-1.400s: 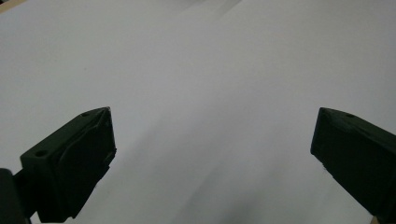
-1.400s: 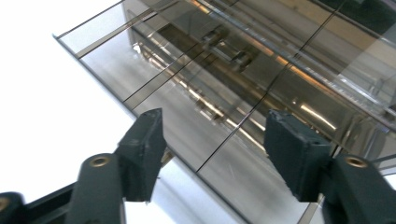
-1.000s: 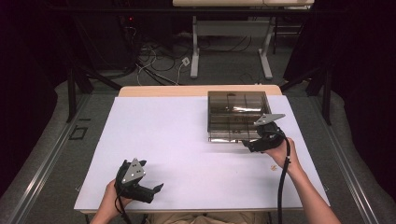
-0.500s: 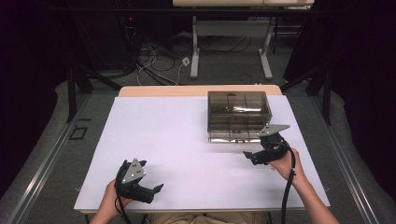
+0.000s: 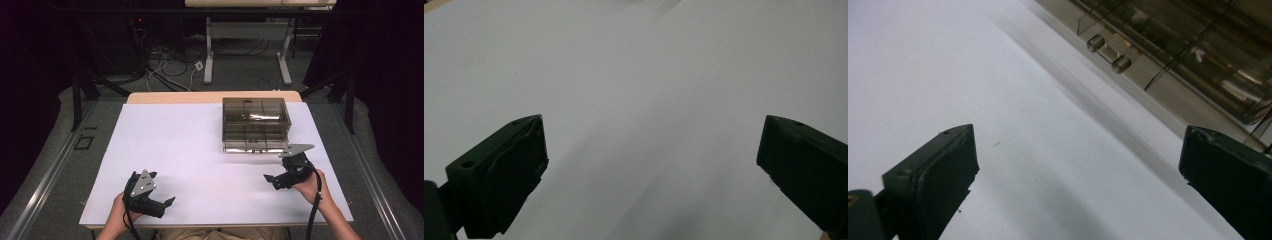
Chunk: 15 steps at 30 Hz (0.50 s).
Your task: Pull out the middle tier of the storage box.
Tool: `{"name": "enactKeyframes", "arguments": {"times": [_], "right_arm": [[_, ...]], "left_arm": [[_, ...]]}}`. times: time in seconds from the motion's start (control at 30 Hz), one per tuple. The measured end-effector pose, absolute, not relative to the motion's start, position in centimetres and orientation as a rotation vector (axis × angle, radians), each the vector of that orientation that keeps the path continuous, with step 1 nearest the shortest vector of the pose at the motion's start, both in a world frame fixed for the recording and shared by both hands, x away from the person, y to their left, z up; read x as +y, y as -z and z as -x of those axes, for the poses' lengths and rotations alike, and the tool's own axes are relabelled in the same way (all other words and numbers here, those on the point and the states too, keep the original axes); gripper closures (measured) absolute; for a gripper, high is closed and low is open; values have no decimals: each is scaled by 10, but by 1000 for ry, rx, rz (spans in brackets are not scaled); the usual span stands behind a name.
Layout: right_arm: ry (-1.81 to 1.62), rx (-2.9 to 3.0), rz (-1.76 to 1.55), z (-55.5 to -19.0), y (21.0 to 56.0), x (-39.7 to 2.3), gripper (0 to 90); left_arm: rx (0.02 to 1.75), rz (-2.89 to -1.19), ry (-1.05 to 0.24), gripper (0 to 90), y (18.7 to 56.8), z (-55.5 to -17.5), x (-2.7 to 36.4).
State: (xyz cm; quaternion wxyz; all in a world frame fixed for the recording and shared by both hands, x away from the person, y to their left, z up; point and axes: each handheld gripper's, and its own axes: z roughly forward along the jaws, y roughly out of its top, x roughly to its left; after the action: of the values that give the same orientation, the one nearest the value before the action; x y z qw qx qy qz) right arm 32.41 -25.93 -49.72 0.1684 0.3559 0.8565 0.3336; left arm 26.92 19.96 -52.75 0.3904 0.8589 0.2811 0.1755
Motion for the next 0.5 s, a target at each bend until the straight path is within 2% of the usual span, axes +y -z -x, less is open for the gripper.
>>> {"name": "enactKeyframes", "arguments": {"times": [0.5], "right_arm": [[-933, 2443, -1013, -303, 509, -270, 0]], "left_arm": [[712, -2180, -447, 0, 528, -269, 199]]}}
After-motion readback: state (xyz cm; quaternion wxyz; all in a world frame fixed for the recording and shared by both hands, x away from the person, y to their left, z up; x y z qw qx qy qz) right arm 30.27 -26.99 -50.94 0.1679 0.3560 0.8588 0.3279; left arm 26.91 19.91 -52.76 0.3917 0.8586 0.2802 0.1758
